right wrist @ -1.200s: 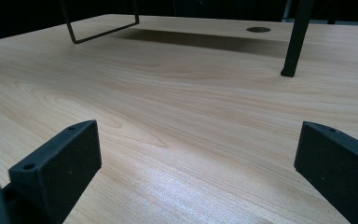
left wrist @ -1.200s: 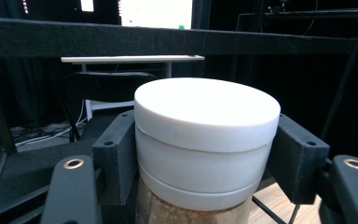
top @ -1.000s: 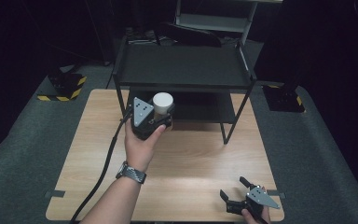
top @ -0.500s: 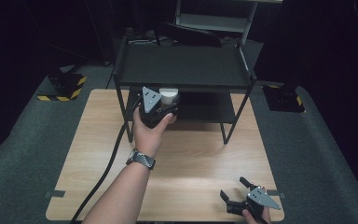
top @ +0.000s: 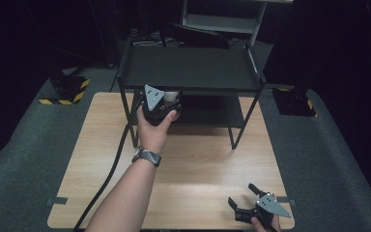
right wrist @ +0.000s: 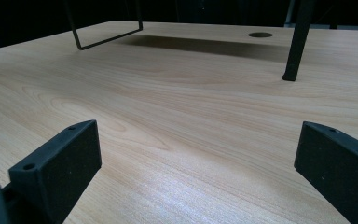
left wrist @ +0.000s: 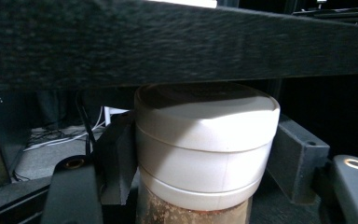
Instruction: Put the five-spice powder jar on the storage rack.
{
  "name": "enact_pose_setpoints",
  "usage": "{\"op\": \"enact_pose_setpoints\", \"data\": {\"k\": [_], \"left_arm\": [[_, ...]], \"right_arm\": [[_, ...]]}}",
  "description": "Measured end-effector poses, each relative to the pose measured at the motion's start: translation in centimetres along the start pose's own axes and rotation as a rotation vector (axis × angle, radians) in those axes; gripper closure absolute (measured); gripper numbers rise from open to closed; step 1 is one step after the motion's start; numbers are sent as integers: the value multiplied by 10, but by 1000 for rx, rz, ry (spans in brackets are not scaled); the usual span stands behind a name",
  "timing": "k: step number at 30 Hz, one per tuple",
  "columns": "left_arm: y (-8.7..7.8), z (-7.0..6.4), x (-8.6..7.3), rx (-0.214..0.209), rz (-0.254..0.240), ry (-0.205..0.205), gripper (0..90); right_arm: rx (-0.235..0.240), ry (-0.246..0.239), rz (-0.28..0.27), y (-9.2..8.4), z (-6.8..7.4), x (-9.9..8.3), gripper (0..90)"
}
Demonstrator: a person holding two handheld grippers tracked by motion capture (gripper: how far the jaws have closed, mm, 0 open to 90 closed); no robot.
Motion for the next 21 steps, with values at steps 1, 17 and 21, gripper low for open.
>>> {"op": "enact_pose_setpoints", "data": {"k": [1, 17, 21], "left_arm": [[1, 1, -1, -1, 2, -4, 334], [3, 2, -6, 0, 5, 14, 333], [4, 3, -4, 4, 13, -2, 330]], "right_arm": [[0, -1, 0, 0, 0, 0, 1], [1, -3, -2, 0, 0, 0, 1], [-1, 0, -3, 0, 0, 0, 1]]}}
Point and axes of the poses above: each handheld gripper's, and its own axes: y roughly forward along the jaws, x roughly out of its top, z roughly to its left, the point moved 6 cm from there along y, roughly forward along the jaws, and after that the axes turned 12 degrees about -z, right-handed, at the moved point
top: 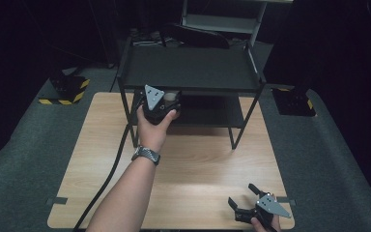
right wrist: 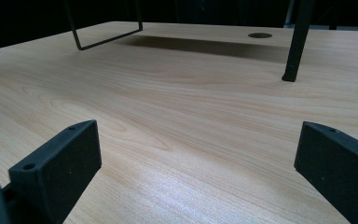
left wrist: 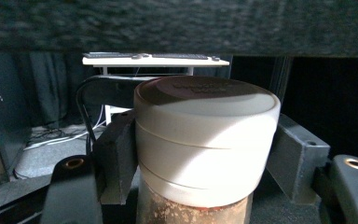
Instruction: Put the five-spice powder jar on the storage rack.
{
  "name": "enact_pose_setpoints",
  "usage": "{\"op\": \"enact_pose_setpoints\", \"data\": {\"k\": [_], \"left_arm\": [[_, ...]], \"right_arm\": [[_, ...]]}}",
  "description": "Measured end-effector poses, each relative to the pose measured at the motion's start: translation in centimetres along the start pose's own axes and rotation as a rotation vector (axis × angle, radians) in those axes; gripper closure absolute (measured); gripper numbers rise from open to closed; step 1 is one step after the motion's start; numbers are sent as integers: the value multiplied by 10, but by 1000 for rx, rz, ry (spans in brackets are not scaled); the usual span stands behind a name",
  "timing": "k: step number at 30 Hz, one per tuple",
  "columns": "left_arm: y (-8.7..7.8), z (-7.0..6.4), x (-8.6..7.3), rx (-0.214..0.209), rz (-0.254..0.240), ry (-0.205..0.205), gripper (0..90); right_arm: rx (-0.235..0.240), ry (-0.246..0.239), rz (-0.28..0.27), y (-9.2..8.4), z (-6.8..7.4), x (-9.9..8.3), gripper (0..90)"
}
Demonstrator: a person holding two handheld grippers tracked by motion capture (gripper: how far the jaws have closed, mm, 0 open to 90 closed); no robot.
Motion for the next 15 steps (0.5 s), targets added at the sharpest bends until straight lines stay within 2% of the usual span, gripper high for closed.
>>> {"op": "enact_pose_setpoints", "data": {"k": [1, 3, 4, 5, 7, 10, 15], "left_arm": [[0, 0, 0, 7, 0, 1, 308], [-2, 0, 0, 15, -2, -3, 186], [-3, 0, 0, 20, -1, -5, 186], [-4, 0, 0, 30, 0, -2, 150], [-6, 1, -1, 24, 8, -9, 57], [-14, 3, -4, -1, 0, -13, 12], [-36, 7, -9, -51, -35, -4, 5]], "right_arm": [[1, -1, -1, 0, 0, 0, 1], [2, -2, -2, 0, 0, 0, 1], [2, -2, -2, 0, 0, 0, 1], [2, -2, -2, 0, 0, 0, 1], [2, -3, -1, 0, 0, 0, 1], [3, -4, -1, 0, 0, 0, 1], [5, -8, 1, 0, 0, 0, 1]]}}
Point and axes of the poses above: each handheld gripper's, and its own axes: y roughly forward along the jaws, x roughly out of its top, z roughly to its left, the point moved 6 cm from there along y, roughly forward along the jaws, and after that the axes turned 12 degrees about -z, right-handed, at the moved point
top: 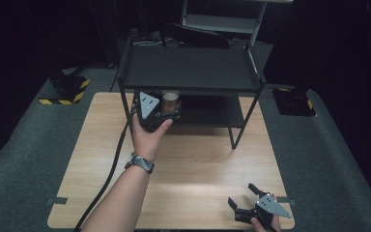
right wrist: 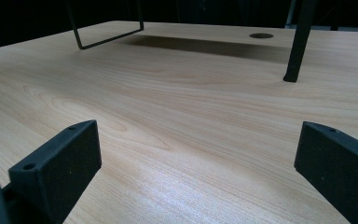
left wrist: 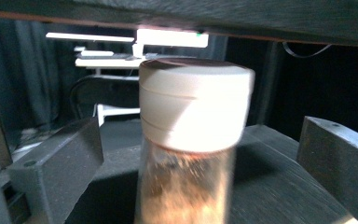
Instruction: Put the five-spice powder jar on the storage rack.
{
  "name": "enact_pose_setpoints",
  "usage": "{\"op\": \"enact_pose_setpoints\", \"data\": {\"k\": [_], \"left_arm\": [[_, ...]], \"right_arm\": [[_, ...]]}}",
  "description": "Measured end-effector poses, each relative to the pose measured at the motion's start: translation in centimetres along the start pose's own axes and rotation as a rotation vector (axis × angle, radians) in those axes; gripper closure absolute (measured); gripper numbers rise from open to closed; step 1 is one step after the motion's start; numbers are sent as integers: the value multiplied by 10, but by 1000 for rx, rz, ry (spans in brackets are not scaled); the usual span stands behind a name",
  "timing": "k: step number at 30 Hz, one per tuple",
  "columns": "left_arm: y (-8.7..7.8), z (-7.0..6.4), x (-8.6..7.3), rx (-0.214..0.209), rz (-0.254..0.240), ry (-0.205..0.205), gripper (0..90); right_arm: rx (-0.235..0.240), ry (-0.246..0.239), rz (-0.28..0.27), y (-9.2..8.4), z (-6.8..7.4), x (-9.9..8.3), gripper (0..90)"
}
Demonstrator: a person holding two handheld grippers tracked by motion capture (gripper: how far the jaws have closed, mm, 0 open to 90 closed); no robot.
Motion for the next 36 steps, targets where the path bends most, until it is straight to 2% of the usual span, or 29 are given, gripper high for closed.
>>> {"op": "enact_pose_setpoints", "data": {"k": [3, 4, 5, 10, 11, 12, 13, 14, 17, 23, 31, 36], "left_arm": [[-17, 1, 0, -21, -22, 3, 4], [-29, 1, -1, -33, -33, 9, 4], [-29, 1, -1, -33, -33, 9, 4], [-65, 2, -6, -52, -52, 9, 4], [-82, 4, -10, -57, -54, 5, 4], [-82, 4, -10, -57, -54, 5, 4], [-95, 5, -14, -59, -61, 2, 4], [-95, 5, -14, -59, -61, 2, 4], [-115, 7, -19, -55, -57, 6, 4], [-153, 19, -38, -90, -61, 34, 4], [-196, 34, -65, -89, -19, 37, 4], [-222, 47, -90, -66, 30, 12, 4]], "right_arm": [[1, 0, 2, 0, 0, 0, 1], [4, -2, 2, 0, 0, 0, 1], [4, -2, 2, 0, 0, 0, 1], [7, -4, 7, 1, 0, 1, 1], [9, -4, 8, 2, 0, 1, 1], [9, -4, 8, 2, 0, 1, 1], [10, -7, 11, 2, 0, 1, 1], [10, -7, 11, 2, 0, 1, 1], [9, -10, 14, 2, 0, 1, 1], [-1, -4, 16, 2, 1, 1, 1], [1, -17, 13, 2, 2, 1, 1], [-9, -12, 18, 2, 2, 1, 1]]}}
Point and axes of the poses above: each handheld gripper's, and its own axes: y roughly forward along the jaws, x roughly out of its top, z roughly to its left, the point moved 6 cm from there along y, roughly forward along the jaws, and after that the axes turned 12 degrees about -z, right-handed, at the moved point
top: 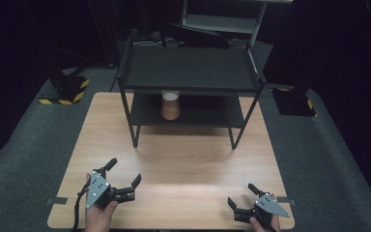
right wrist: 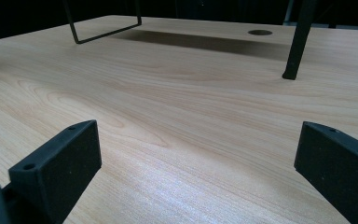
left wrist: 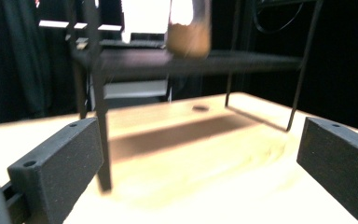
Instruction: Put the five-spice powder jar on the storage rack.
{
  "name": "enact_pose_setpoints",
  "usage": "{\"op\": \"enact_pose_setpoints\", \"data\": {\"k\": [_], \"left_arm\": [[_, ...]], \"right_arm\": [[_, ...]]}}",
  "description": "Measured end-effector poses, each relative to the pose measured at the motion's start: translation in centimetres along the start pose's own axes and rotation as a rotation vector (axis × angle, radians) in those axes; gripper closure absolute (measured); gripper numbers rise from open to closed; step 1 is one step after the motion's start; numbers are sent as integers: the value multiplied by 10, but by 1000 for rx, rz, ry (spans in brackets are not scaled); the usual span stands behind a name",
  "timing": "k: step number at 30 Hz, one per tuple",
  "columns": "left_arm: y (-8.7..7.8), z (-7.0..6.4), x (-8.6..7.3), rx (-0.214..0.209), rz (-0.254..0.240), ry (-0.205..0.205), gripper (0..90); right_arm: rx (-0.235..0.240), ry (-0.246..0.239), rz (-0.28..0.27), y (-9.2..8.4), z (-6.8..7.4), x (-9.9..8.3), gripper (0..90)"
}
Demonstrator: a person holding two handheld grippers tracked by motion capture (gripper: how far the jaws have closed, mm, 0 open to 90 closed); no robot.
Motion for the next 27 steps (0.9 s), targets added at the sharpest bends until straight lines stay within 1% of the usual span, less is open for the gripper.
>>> {"op": "enact_pose_setpoints", "data": {"k": [3, 6, 7, 8, 9, 12, 14, 15, 16, 17, 19, 22, 25, 27], "left_arm": [[-10, 5, -14, -4, 24, -1, 4], [-17, 8, -25, -5, 51, 0, 4], [-19, 8, -28, -1, 59, -1, 4], [-21, 9, -33, 9, 76, -11, 4], [-21, 9, -33, 9, 76, -11, 4], [-24, 11, -40, 11, 106, -8, 4], [-26, 11, -44, 16, 116, -8, 4], [-26, 11, -45, 23, 118, -16, 4], [-27, 10, -45, 26, 108, -16, 4], [-27, 11, -45, 21, 107, -16, 5], [-27, 10, -45, 14, 122, 0, 4], [-26, 9, -45, 10, 136, 9, 4], [-24, 8, -44, -1, 148, 10, 5], [-24, 8, -44, 0, 153, 12, 4]], "right_arm": [[1, 0, 2, 0, 0, 0, 1], [9, -6, -2, 0, 0, 0, 1], [11, -8, -2, 0, 0, 0, 1], [9, -8, -1, 0, 0, 0, 1], [9, -8, -1, 0, 0, 0, 1], [7, -7, -1, 0, 0, 0, 1], [9, -7, -3, 0, 0, 0, 1], [10, -8, -2, 0, 0, 0, 1], [10, -9, 0, 0, 0, 0, 1], [9, -10, 1, 0, 0, 0, 1], [6, -11, 4, 1, 0, 0, 1], [4, -9, 4, 0, 0, 0, 1], [6, -12, 2, 0, 1, 0, 1], [6, -15, 4, 0, 1, 0, 1]]}}
Point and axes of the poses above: each handheld gripper's, and its own axes: y roughly forward along the jaws, x roughly out of its top, z roughly to its left, the point moved 6 cm from there along y, roughly forward along the jaws, and after that the axes turned 12 degrees about -z, right-handed, at the moved point
